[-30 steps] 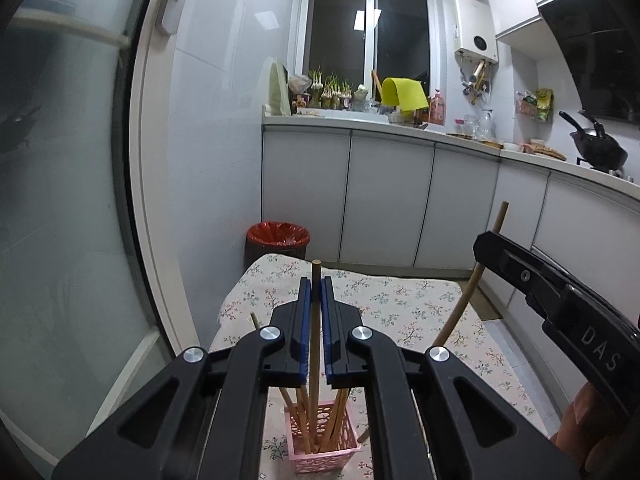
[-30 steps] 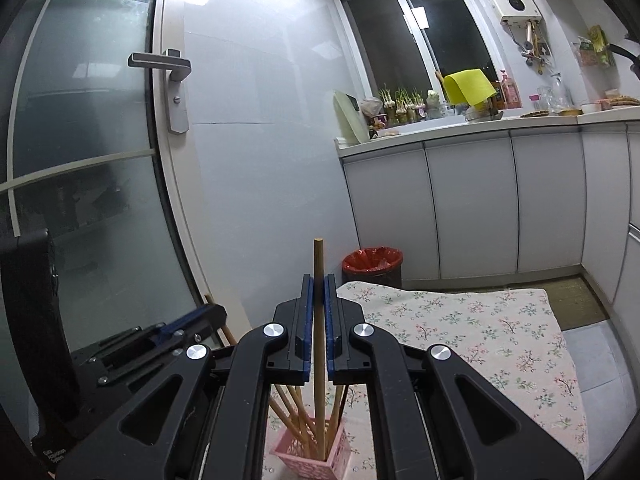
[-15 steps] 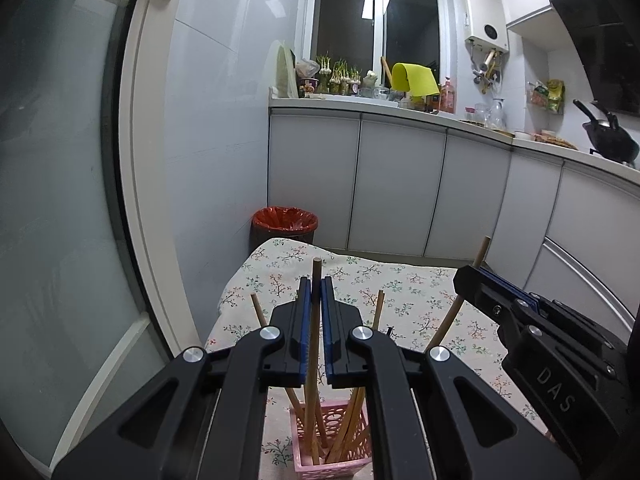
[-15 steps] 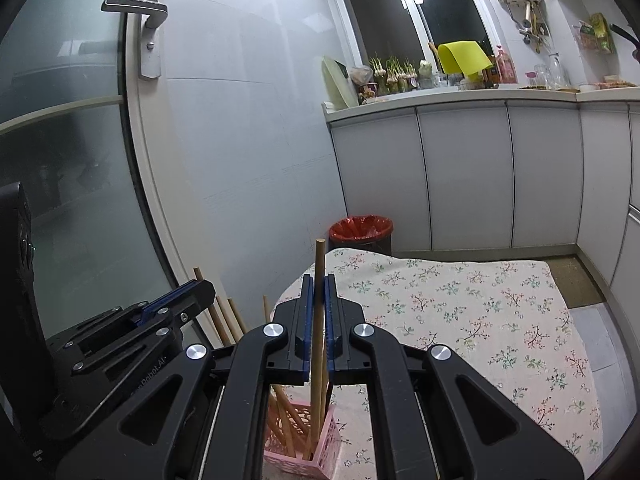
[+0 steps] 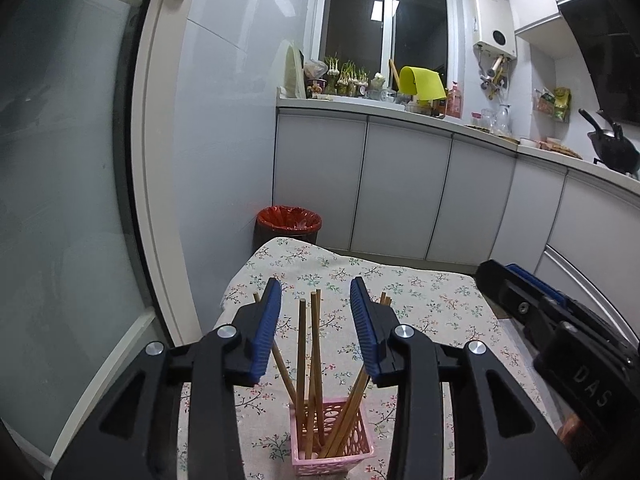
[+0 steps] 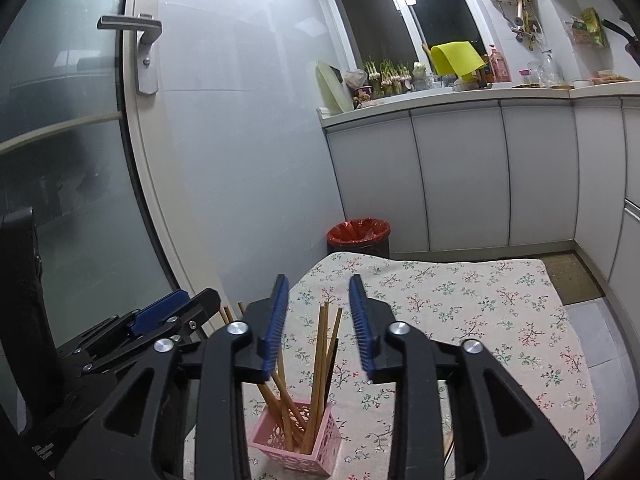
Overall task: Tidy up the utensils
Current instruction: 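Move the left tool back toward the last chopstick on the cloth, then close the left tool on the lone wooden chopstick on the cloth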
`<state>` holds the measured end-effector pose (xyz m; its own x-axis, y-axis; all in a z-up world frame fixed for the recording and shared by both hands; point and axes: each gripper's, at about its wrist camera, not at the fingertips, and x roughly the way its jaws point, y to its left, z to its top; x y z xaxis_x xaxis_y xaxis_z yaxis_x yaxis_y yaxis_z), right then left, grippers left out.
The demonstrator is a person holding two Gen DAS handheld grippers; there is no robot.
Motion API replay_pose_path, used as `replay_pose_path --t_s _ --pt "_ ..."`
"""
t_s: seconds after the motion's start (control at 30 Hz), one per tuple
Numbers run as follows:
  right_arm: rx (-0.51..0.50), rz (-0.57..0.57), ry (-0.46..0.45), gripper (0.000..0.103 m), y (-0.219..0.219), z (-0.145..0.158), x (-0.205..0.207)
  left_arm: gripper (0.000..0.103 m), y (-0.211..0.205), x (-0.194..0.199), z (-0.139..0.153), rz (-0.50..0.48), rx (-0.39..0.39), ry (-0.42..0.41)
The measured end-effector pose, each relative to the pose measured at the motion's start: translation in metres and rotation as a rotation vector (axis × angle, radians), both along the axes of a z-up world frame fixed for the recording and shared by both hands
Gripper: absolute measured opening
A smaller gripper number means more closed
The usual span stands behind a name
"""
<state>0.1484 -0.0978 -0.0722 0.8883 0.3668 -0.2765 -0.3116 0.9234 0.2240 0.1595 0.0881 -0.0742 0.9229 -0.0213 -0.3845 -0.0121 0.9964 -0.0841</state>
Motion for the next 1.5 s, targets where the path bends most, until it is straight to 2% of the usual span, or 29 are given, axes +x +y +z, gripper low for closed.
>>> replay_pose_path --t_s 0.13,0.3,0.47,0.63,0.8,0.97,1.27,1.37,1.5 --pt "-0.007 -0.058 0.011 0.049 -0.019 0.006 -0.01 0.061 -0.002 -0.009 0.008 0.017 -0.009 0.022" --pt "-0.045 -0.131 0.034 0.066 -0.046 0.009 -0.017 0.074 -0.019 -0.021 0.015 -0.005 0.003 0.048" --pt "-0.068 -0.182 0.067 0.093 -0.074 0.01 -0.028 0.083 -0.038 -0.028 0.013 -0.052 0.007 0.095" --pt "-0.096 -0.242 0.11 0.096 -0.104 0.005 -0.035 0.09 -0.063 -0.029 0.007 -0.096 0.041 0.136" --pt "-0.141 -0.298 0.227 0.096 -0.131 -0.014 -0.026 0.094 -0.092 -0.028 -0.004 -0.145 0.072 0.193" --pt "-0.185 -0.329 0.333 0.096 -0.153 -0.036 -0.018 0.094 -0.126 -0.022 -0.022 -0.211 0.118 0.276" --pt "-0.188 -0.385 0.488 0.096 -0.189 -0.074 -0.001 0.093 -0.168 0.025 -0.076 -0.313 0.076 0.523" --pt "-0.21 -0.393 0.528 0.096 -0.194 -0.086 0.008 0.077 -0.172 0.049 -0.101 -0.313 0.03 0.609" --pt "-0.225 -0.386 0.575 0.096 -0.199 -0.103 0.022 0.05 -0.177 0.079 -0.135 -0.31 -0.015 0.699"
